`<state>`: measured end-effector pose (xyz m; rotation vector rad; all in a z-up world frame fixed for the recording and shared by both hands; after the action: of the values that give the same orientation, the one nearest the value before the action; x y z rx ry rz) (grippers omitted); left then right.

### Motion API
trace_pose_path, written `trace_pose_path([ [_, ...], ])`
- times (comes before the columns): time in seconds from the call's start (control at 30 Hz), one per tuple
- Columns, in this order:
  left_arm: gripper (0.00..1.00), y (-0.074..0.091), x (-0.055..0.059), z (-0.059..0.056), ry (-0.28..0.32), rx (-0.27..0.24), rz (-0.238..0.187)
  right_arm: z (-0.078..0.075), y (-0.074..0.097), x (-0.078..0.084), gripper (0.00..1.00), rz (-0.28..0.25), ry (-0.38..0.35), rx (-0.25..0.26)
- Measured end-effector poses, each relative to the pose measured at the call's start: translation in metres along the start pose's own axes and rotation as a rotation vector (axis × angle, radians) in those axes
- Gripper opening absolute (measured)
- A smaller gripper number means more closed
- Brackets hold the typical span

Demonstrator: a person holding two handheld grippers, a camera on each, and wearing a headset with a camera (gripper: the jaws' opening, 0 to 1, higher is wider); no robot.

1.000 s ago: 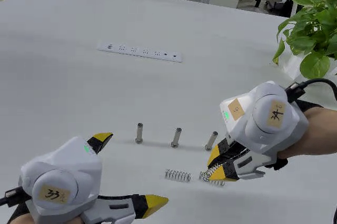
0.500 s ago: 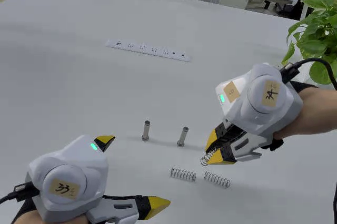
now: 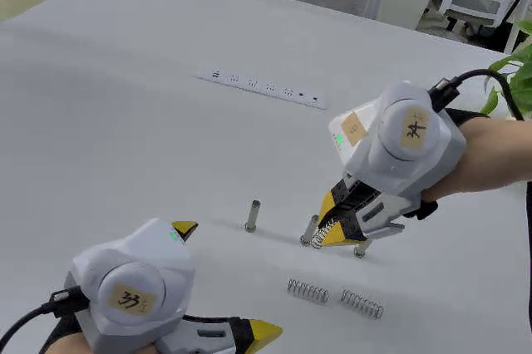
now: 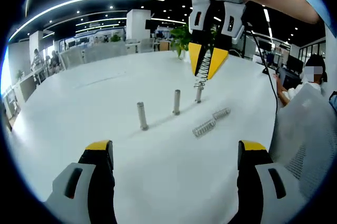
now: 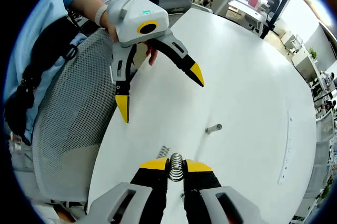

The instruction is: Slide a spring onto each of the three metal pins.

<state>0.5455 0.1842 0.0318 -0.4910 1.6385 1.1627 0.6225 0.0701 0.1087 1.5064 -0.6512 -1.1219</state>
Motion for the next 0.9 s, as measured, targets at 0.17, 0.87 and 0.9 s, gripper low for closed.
trace_pose_path([
  [0.17, 0.97, 0.001, 0.002, 0.003, 0.001, -0.004, 0.008, -0.013, -0.001, -0.009, 0.07, 0.013, 0.027, -0.005],
  [0.87, 0.95, 0.001, 0.017, 0.001, -0.003, 0.022, 0.062, -0.065, -0.02, -0.029, 0.07, 0.083, 0.115, -0.003],
  [0.9, 0.95, 0.001, 0.018, 0.002, 0.001, 0.02, 0.062, -0.068, -0.023, -0.029, 0.07, 0.091, 0.121, -0.011],
])
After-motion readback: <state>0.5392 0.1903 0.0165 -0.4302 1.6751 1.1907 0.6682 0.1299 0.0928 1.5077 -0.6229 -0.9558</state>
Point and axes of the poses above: the centre of the closed fingertips' face, and the gripper's own axes: y roughly backward along the fingers, z roughly to its left, x roughly out of its underside, the point moved 6 cm from there along y, roughly backward along the fingers, and after that the axes turned 6 degrees about -x, right-handed, at the moved point
